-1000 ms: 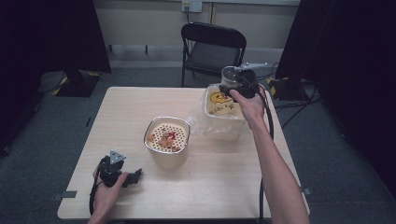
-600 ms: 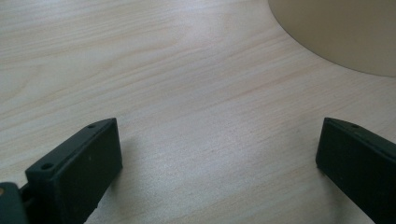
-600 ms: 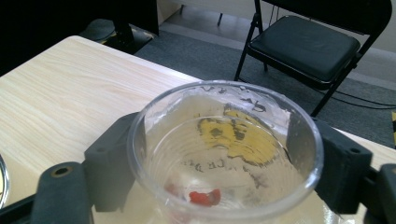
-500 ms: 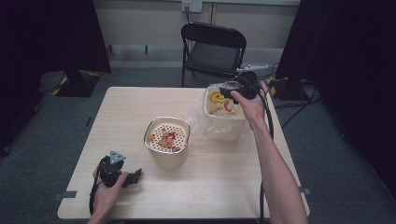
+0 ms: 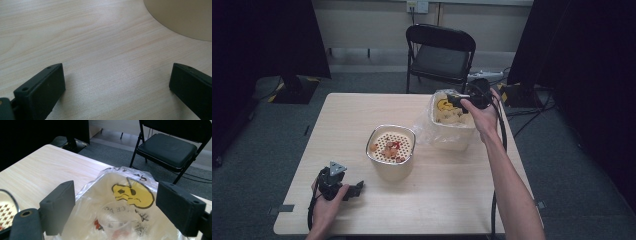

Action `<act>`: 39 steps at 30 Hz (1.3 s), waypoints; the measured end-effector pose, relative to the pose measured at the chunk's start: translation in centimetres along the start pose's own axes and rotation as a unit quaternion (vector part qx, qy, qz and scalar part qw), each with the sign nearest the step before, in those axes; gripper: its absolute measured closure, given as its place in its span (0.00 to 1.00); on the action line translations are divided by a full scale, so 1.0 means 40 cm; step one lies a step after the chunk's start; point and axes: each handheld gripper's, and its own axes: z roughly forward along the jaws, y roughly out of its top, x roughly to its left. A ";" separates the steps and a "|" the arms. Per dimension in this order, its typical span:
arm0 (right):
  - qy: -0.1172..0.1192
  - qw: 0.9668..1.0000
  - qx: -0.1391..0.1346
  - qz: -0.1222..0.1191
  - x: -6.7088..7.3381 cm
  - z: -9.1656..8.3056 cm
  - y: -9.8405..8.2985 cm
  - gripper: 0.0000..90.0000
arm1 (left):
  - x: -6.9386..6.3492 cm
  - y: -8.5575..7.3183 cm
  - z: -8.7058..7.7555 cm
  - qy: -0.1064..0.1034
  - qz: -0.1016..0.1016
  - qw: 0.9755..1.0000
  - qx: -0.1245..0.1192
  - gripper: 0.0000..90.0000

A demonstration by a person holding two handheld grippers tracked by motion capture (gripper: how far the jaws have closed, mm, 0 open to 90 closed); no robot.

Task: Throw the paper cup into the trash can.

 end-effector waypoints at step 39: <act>0.041 0.999 0.009 -0.033 0.125 -0.245 -0.351 0.16 | 0.000 0.000 0.000 0.000 0.000 1.000 0.000 0.00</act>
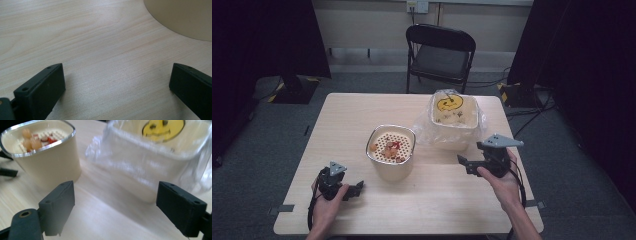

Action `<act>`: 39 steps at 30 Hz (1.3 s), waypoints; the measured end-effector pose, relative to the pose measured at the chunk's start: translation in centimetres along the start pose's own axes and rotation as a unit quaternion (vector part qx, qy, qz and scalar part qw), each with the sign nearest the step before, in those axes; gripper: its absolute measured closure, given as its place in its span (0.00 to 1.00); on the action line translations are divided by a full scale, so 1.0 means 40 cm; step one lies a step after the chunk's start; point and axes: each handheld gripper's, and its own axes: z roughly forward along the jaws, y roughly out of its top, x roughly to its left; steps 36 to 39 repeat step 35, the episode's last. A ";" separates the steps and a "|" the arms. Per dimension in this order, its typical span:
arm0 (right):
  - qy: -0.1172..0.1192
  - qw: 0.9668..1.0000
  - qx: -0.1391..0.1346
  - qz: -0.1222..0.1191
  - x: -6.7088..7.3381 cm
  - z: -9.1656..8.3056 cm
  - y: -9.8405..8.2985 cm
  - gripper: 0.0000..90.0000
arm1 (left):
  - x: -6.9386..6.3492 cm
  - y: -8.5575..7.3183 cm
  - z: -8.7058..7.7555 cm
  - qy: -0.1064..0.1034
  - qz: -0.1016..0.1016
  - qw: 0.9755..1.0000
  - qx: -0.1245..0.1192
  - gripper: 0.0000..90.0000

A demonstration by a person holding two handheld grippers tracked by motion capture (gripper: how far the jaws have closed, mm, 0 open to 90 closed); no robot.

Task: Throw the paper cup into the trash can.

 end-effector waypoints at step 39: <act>-0.079 0.991 0.097 0.040 -0.087 0.095 -0.313 0.13 | 0.003 0.004 0.004 0.000 0.002 1.000 0.001 0.00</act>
